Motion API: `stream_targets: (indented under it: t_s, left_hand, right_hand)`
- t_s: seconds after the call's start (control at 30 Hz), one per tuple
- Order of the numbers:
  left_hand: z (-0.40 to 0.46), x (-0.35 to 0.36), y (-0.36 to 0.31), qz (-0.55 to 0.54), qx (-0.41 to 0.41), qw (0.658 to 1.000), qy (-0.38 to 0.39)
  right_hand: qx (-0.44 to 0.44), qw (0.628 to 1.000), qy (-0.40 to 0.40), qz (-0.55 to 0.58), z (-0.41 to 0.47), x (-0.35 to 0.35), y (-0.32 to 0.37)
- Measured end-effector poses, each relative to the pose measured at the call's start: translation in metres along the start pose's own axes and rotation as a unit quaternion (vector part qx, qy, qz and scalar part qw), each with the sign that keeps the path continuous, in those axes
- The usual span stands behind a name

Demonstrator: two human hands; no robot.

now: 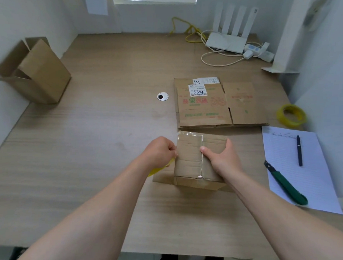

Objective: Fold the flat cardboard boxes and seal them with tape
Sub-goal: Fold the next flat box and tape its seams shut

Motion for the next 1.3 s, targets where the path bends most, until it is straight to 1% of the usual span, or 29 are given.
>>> stream_targets:
  t_s: [0.1, 0.13, 0.2, 0.23, 0.27, 0.3, 0.37, 0.43, 0.47, 0.53, 0.63, 0.7, 0.83, 0.93, 1.0, 1.07, 1.13, 1.17, 1.23, 1.3]
  left_hand:
    - [-0.015, -0.008, 0.009, -0.039, 0.002, 0.997, -0.066]
    - [-0.025, -0.01, 0.013, -0.059, 0.0, 0.994, -0.088]
    - [-0.049, -0.009, 0.021, -0.127, 0.005, 0.986, -0.105]
    - [-0.062, -0.007, 0.023, -0.172, 0.008, 0.98, -0.102]
    - [-0.072, -0.005, 0.024, -0.218, 0.009, 0.971, -0.097]
    - [-0.081, 0.0, 0.024, -0.258, 0.008, 0.962, -0.091]
    - [-0.094, 0.011, 0.02, -0.305, 0.01, 0.949, -0.08]
    - [-0.102, 0.022, 0.013, -0.341, 0.015, 0.938, -0.067]
    - [-0.106, 0.028, 0.01, -0.364, 0.015, 0.929, -0.06]
    - [-0.113, 0.04, 0.007, -0.416, 0.004, 0.907, -0.059]
    - [-0.124, 0.056, 0.003, -0.483, -0.014, 0.873, -0.068]
    - [-0.13, 0.071, -0.002, -0.508, -0.019, 0.858, -0.072]
    - [-0.142, 0.095, -0.011, -0.557, -0.03, 0.825, -0.089]
    - [-0.149, 0.108, -0.014, -0.585, -0.026, 0.8, -0.13]
    - [-0.155, 0.118, -0.017, -0.609, -0.023, 0.777, -0.155]
    - [-0.16, 0.128, -0.023, -0.627, -0.016, 0.762, -0.159]
    - [-0.163, 0.137, -0.026, -0.634, -0.028, 0.757, -0.154]
    - [-0.164, 0.14, -0.026, -0.626, -0.039, 0.764, -0.155]
    - [-0.166, 0.142, -0.025, -0.592, -0.052, 0.789, -0.157]
    - [-0.168, 0.141, -0.022, -0.539, -0.04, 0.825, -0.169]
  right_hand:
    - [-0.009, 1.0, -0.004, 0.022, -0.007, -0.006, 0.004]
    - [-0.028, 0.999, -0.022, 0.023, -0.015, -0.013, 0.008]
    - [-0.109, 0.99, -0.082, 0.038, -0.041, -0.029, 0.018]
    - [-0.154, 0.981, -0.094, 0.069, -0.059, -0.035, 0.023]
    - [-0.183, 0.974, -0.076, 0.108, -0.078, -0.036, 0.025]
    - [-0.194, 0.97, -0.033, 0.143, -0.096, -0.033, 0.025]
    - [-0.182, 0.964, 0.076, 0.18, -0.128, -0.017, 0.02]
    - [-0.147, 0.956, 0.165, 0.194, -0.146, 0.002, 0.014]
    - [-0.13, 0.949, 0.194, 0.212, -0.151, 0.009, 0.01]
    - [-0.102, 0.934, 0.226, 0.257, -0.157, 0.016, 0.006]
    - [-0.062, 0.911, 0.248, 0.323, -0.166, 0.014, 0.002]
    - [-0.068, 0.9, 0.258, 0.344, -0.171, 0.01, 0.001]
    - [-0.094, 0.901, 0.238, 0.35, -0.178, -0.003, -0.004]
    - [-0.105, 0.9, 0.244, 0.346, -0.179, -0.015, -0.01]
    - [-0.096, 0.907, 0.241, 0.333, -0.176, -0.022, -0.017]
    - [-0.08, 0.919, 0.227, 0.313, -0.169, -0.031, -0.025]
    - [-0.101, 0.938, 0.205, 0.261, -0.162, -0.039, -0.031]
    - [-0.12, 0.947, 0.194, 0.225, -0.159, -0.043, -0.034]
    - [-0.164, 0.956, 0.187, 0.154, -0.156, -0.05, -0.038]
    - [-0.193, 0.956, 0.197, 0.098, -0.155, -0.056, -0.038]
Point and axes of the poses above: each hand's wrist, its own z-axis towards the middle knuckle, its own x-axis out of the palm, y = z × x, the point moved 4 cm from there along z, towards the middle knuckle
